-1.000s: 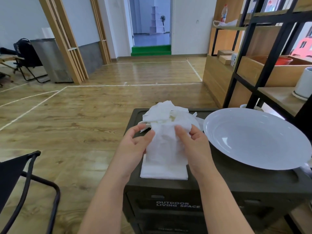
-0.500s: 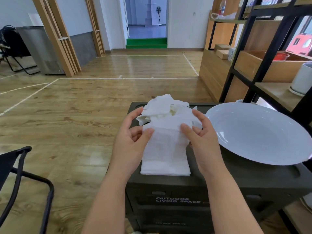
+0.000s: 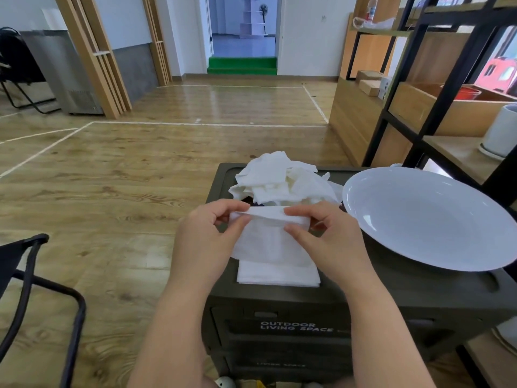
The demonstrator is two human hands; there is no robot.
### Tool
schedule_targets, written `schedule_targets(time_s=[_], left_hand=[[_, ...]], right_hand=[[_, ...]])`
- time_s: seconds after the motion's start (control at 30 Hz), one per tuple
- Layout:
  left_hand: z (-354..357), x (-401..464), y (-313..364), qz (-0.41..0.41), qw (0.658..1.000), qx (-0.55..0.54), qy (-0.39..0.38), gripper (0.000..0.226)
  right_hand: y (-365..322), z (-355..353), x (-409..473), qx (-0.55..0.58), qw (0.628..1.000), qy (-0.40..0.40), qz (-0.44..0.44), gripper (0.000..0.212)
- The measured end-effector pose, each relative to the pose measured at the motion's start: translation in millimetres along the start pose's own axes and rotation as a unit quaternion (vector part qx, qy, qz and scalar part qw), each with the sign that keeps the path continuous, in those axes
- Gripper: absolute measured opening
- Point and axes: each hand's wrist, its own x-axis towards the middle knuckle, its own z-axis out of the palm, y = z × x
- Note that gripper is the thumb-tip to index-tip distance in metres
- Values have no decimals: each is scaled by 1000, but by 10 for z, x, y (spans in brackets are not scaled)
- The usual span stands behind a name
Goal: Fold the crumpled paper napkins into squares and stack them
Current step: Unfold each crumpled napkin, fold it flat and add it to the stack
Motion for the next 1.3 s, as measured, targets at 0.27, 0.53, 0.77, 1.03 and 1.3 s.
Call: schedule_targets(time_s=[0.27,0.53,0.77,1.03,1.3], left_hand=[[-57,40,-20,30,999,-14,5,14],[143,17,34,-55,982,-182,5,13],[322,-8,-43,-70,992,-100,16,16],[401,-22,-230,-110,985,130,-34,17],[424,-29,-201,-133,976,171,-29,19]], right_hand=[[27,4,11,65,998,9,11,12],[-69,138,-12,187,975,93,77,32],[25,247,20,59,981,151,106,48],[167,252,21,-147,978,88,121,52],[166,197,17,-105,983,21,151,35]])
